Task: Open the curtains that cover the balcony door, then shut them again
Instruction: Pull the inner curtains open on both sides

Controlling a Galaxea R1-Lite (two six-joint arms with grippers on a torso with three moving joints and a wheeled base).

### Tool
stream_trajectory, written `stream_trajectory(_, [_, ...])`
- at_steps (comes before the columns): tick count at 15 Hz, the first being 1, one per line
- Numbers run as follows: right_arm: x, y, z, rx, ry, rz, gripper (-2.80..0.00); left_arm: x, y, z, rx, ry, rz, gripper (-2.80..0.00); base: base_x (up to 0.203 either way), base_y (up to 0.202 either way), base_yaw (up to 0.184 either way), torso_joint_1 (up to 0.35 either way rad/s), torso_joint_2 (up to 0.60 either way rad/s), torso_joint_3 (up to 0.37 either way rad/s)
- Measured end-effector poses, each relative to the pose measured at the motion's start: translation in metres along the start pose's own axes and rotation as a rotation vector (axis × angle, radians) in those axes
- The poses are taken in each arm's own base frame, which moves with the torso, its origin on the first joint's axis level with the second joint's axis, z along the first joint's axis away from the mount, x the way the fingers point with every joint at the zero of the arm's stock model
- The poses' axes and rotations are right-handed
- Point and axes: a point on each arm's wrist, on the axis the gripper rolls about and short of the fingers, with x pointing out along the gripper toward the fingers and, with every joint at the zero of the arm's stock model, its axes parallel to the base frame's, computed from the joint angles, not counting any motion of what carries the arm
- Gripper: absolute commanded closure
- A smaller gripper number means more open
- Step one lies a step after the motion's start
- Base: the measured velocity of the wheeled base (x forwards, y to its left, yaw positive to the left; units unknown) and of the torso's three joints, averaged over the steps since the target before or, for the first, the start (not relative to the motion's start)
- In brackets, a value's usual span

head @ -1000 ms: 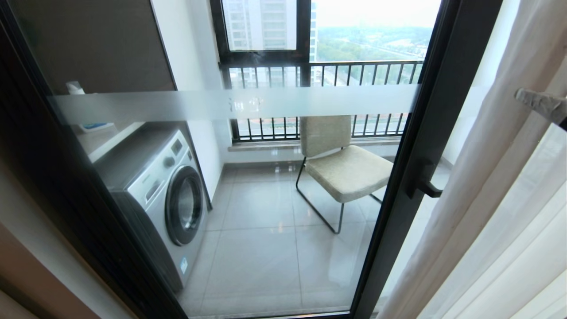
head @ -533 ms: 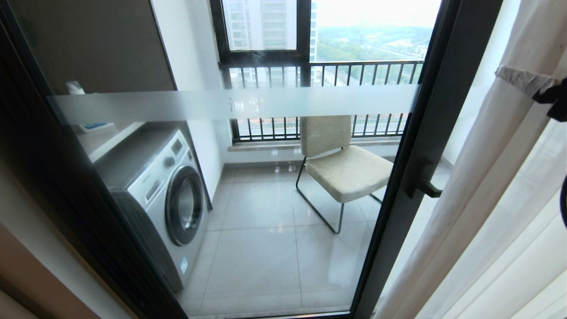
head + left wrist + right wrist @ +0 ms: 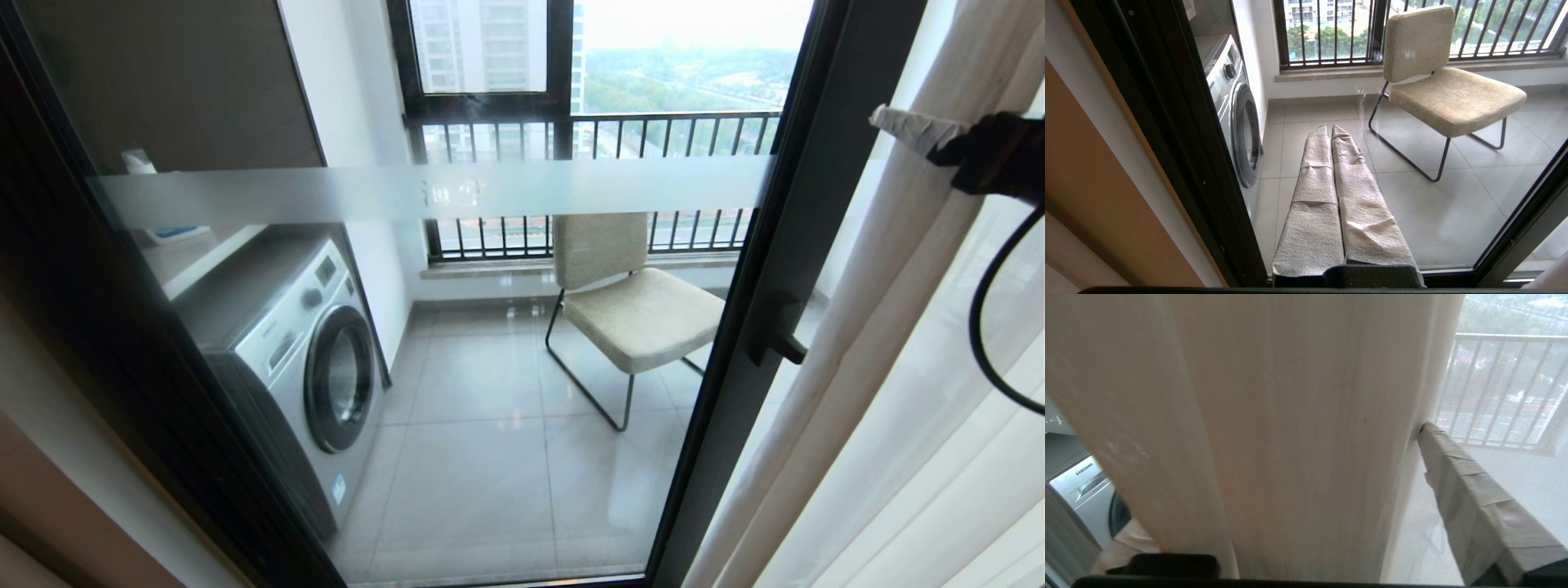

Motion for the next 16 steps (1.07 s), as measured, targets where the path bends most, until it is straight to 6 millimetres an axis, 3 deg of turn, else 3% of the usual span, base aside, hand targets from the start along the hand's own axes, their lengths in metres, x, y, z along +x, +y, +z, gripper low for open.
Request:
stream_trajectory(5, [0.0105,-0.0022,-0.0033,0.002,0.000,0.000,0.00,0.0000,0.0000,0.0000,0.000,0.000,0.000,0.00,0.000,0.000,0.000,0.000,0.00,0.000])
stream_trajectory(16, [0.0027,-0.0009,0.0028,-0.005,-0.017,-0.009,0.00,0.0000,0.0000,0.0000,-0.001,0.000,0.001,0.00,0.000,0.000,0.000,0.000,0.00,0.000])
